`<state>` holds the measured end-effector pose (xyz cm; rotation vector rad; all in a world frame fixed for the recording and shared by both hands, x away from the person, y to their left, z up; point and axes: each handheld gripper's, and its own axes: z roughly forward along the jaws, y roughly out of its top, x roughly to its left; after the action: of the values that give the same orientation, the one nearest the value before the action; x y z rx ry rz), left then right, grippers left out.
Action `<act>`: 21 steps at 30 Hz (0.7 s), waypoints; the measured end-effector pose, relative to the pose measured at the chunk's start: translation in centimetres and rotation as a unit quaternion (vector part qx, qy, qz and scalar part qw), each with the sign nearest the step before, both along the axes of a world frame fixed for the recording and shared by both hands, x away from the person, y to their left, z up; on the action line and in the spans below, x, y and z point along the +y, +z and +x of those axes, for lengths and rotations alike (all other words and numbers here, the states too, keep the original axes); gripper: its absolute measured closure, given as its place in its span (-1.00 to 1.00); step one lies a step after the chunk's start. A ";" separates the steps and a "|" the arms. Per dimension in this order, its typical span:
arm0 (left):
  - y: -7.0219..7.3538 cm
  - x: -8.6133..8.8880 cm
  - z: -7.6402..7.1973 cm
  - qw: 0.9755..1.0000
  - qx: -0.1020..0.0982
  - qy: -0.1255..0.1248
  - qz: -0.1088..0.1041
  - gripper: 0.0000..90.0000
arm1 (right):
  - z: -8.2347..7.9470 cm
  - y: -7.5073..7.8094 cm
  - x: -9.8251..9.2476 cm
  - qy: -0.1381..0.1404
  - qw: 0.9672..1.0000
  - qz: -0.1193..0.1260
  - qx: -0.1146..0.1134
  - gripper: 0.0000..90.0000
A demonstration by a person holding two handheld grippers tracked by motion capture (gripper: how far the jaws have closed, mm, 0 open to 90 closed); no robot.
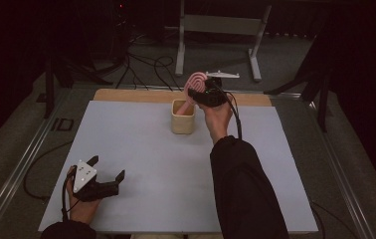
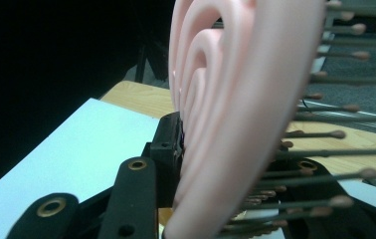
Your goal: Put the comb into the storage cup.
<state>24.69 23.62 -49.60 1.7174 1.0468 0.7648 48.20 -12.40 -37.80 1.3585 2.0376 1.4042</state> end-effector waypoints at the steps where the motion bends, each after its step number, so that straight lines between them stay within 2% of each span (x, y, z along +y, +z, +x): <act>1: 0.0 0.0 0.0 1.000 0.000 0.000 0.000 -1.00 | 0.0 -0.1 0.0 0.002 1.000 -0.003 0.000 0.41; 21: 0.0 -0.1 0.0 1.000 0.001 -0.002 0.001 -1.00 | 0.2 -0.8 0.6 0.009 1.000 -0.019 0.013 0.41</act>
<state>24.73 23.52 -49.64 1.7208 1.0441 0.7617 48.37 -11.78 -38.61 1.3522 2.0869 1.3552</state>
